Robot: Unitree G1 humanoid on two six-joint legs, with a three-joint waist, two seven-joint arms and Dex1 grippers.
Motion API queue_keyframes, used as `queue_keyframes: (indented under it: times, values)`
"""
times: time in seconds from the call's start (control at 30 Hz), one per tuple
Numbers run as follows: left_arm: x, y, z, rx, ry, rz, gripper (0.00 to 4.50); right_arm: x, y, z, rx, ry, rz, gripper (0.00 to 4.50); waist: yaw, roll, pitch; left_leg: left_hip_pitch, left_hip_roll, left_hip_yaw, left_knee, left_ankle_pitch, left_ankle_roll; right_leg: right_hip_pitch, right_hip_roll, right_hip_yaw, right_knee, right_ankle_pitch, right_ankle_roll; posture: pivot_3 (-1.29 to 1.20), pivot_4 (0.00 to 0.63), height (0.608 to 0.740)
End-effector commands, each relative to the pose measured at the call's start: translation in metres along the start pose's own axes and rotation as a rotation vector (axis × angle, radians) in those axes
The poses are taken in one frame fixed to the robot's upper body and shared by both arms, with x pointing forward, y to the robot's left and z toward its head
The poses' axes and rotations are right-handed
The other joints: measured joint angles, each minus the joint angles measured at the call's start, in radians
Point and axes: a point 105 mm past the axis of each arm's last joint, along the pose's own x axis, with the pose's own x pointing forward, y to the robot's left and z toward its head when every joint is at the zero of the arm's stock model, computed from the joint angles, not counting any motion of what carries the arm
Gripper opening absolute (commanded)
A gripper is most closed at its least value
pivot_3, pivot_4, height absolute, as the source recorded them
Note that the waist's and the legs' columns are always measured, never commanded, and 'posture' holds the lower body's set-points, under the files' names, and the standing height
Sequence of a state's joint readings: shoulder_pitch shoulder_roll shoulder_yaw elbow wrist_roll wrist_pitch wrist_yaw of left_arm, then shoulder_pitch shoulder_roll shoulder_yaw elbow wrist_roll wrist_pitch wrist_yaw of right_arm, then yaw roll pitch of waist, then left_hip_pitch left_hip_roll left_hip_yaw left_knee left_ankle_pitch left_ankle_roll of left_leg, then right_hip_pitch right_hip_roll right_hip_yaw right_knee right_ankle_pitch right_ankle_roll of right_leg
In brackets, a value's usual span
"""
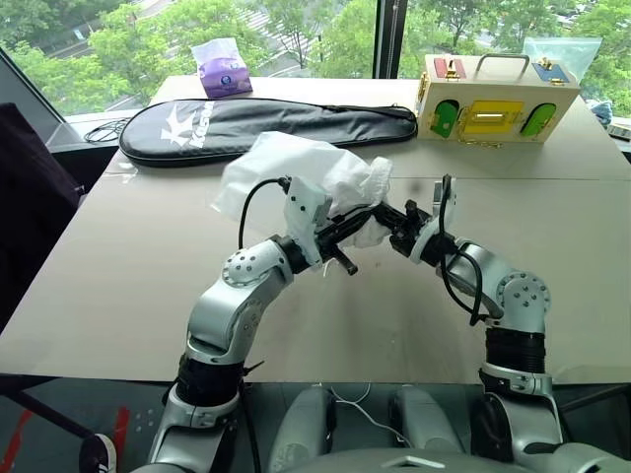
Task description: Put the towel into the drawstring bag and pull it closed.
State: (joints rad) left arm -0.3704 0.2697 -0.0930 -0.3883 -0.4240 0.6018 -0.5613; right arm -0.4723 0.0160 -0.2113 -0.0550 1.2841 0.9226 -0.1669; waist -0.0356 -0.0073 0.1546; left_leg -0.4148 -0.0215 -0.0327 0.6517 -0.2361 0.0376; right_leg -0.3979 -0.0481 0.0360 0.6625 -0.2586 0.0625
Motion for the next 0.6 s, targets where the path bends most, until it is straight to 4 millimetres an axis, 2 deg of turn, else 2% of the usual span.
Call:
queue_keyframes:
  times: [0.03,0.1,0.13,0.2,0.3,0.37,0.43,0.47,0.5,0.6]
  values:
    - [0.002,-0.013,0.019,0.027,-0.067,-0.064,0.00,0.000,0.004,0.009,-0.042,-0.061,0.029,0.03,0.000,0.000,0.000,0.000,0.000,0.000,0.000,0.000,0.000,0.000,0.000,0.000,0.000,0.000,0.000,0.00,0.150,0.740]
    - [0.003,-0.015,0.020,0.020,-0.076,-0.077,0.00,-0.004,0.020,-0.013,-0.109,0.060,0.137,0.03,0.000,0.000,0.000,0.000,0.000,0.000,0.000,0.000,0.000,0.000,0.000,0.000,0.000,0.000,0.000,0.00,0.150,0.740]
    - [0.003,-0.015,0.021,0.019,-0.076,-0.080,0.00,-0.005,0.023,-0.018,-0.117,0.081,0.157,0.03,0.000,0.000,0.000,-0.001,0.000,0.000,0.000,0.000,0.000,0.000,0.000,0.000,-0.001,0.000,0.000,0.00,0.150,0.740]
    - [0.003,-0.014,0.021,0.018,-0.077,-0.078,0.00,-0.002,0.020,-0.007,-0.081,-0.001,0.143,0.03,-0.005,0.000,0.000,-0.001,0.000,0.000,0.000,0.000,0.000,0.000,0.000,0.000,-0.001,0.000,0.000,0.00,0.150,0.740]
    - [0.002,-0.011,0.021,0.001,-0.074,-0.065,0.00,0.001,0.011,0.025,0.068,-0.189,0.097,0.03,-0.004,0.001,0.001,0.000,0.001,0.000,-0.001,0.000,0.000,-0.001,0.001,0.001,0.000,0.000,0.000,0.00,0.150,0.740]
    - [0.002,-0.010,0.020,-0.011,-0.069,-0.057,0.00,0.003,0.017,0.028,0.108,-0.212,0.122,0.03,-0.002,0.001,0.001,0.000,0.001,0.000,-0.001,0.000,0.000,-0.001,0.001,0.001,0.000,0.000,0.000,0.00,0.150,0.740]
    - [0.002,-0.011,0.018,-0.044,-0.062,-0.063,0.00,0.003,0.042,-0.001,-0.036,-0.053,0.233,0.03,-0.001,0.001,0.001,0.000,0.000,0.000,-0.001,0.000,0.000,0.000,0.000,0.001,-0.001,0.000,0.000,0.00,0.150,0.740]
    - [0.003,-0.013,0.017,-0.065,-0.062,-0.073,0.00,0.000,0.049,-0.018,-0.124,0.034,0.269,0.03,-0.001,0.001,0.001,-0.001,0.000,0.000,-0.001,0.000,0.000,0.000,0.000,0.001,-0.001,0.000,0.000,0.00,0.150,0.740]
    - [0.004,-0.014,0.017,-0.080,-0.063,-0.082,0.00,-0.001,0.050,-0.025,-0.146,0.060,0.283,0.03,-0.003,0.001,0.001,-0.001,0.000,0.000,-0.001,0.000,0.000,0.000,-0.001,0.001,-0.002,0.000,0.000,0.00,0.150,0.740]
    - [0.008,-0.017,0.018,-0.096,-0.071,-0.099,0.00,0.008,0.030,0.008,-0.008,-0.130,0.166,0.03,-0.004,0.001,0.001,-0.001,0.000,0.000,-0.001,0.000,0.000,-0.001,0.000,0.001,-0.001,0.000,0.000,0.00,0.150,0.740]
